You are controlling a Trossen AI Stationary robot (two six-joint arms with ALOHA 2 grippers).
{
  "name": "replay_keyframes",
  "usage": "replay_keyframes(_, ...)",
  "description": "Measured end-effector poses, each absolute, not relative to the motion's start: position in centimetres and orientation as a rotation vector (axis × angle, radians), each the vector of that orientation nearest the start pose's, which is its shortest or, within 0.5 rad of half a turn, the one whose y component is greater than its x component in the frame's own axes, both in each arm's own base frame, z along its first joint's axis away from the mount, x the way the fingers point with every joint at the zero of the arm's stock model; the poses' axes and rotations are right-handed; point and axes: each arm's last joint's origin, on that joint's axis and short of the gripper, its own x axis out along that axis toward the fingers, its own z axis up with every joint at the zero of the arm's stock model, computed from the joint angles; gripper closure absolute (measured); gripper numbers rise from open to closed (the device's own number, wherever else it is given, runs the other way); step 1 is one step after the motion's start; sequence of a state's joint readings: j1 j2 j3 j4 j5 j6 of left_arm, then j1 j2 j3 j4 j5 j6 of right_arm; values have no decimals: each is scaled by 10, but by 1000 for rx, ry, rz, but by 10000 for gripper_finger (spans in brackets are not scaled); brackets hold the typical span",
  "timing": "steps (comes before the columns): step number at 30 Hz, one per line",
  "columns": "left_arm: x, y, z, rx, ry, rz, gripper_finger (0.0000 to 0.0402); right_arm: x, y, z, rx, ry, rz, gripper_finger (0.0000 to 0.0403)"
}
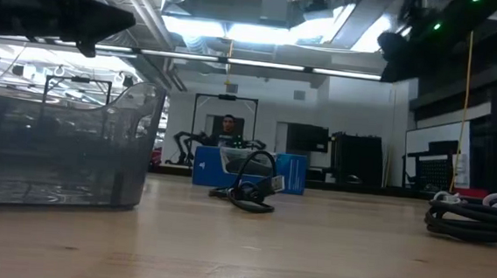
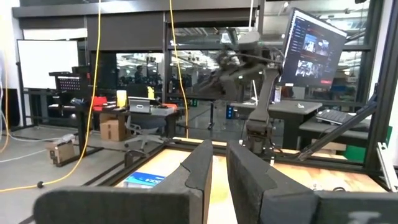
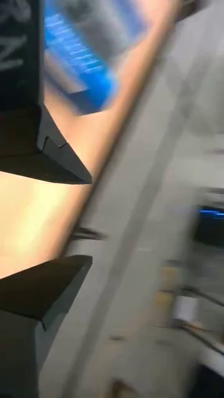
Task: Pick and place USB-C Cables
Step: Put the white charger cable into the black bin
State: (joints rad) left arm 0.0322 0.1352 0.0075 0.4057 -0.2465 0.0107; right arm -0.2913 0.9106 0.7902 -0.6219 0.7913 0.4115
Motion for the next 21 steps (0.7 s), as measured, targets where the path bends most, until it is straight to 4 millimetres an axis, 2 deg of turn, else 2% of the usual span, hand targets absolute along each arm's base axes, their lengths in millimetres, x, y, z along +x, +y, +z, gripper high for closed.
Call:
replay_keyframes(4,101,10,193,18,-265,288,360,163,-94,270,349,821,-1198,201)
replay_keyframes(10,101,10,193,32,-264,290,360,149,-116,239,637,1160,-1250,201)
replay_keyframes(14,101,10,193,32,-264,290,360,143,-124,227,724,1248,-1208,201)
replay_keyframes(21,101,10,193,31,-265,290,360,129,-133,214,704,1319,-1184,201)
